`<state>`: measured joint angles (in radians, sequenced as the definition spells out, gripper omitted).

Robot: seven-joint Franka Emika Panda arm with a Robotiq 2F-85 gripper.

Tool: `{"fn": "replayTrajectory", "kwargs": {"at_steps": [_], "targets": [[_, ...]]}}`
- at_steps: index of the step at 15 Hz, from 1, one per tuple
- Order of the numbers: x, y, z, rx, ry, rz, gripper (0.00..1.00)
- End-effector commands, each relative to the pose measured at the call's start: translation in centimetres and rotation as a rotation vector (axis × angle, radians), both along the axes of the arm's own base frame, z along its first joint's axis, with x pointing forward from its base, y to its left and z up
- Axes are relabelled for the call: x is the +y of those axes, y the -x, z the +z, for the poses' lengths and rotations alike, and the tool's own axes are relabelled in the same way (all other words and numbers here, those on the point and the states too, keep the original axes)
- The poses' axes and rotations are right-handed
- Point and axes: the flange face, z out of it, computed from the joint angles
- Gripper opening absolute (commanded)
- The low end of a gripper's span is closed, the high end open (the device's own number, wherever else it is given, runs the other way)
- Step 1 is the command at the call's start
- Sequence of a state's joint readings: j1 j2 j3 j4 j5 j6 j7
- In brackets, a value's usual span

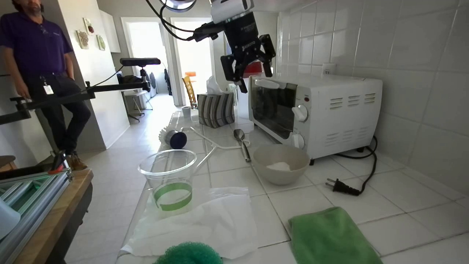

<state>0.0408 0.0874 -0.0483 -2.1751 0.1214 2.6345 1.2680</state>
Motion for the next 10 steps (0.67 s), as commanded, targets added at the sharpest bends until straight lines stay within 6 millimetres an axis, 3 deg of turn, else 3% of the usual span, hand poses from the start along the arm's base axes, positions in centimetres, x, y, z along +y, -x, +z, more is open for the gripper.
{"fn": "replayTrajectory", "kwargs": {"at_steps": [1,10], "targets": [[-0.5,0.1,0.1,-0.02,0.009,-0.012,1.0],[-1.0,-0.7,-1.1,-0.019,0.013,-0.012,1.0]]}}
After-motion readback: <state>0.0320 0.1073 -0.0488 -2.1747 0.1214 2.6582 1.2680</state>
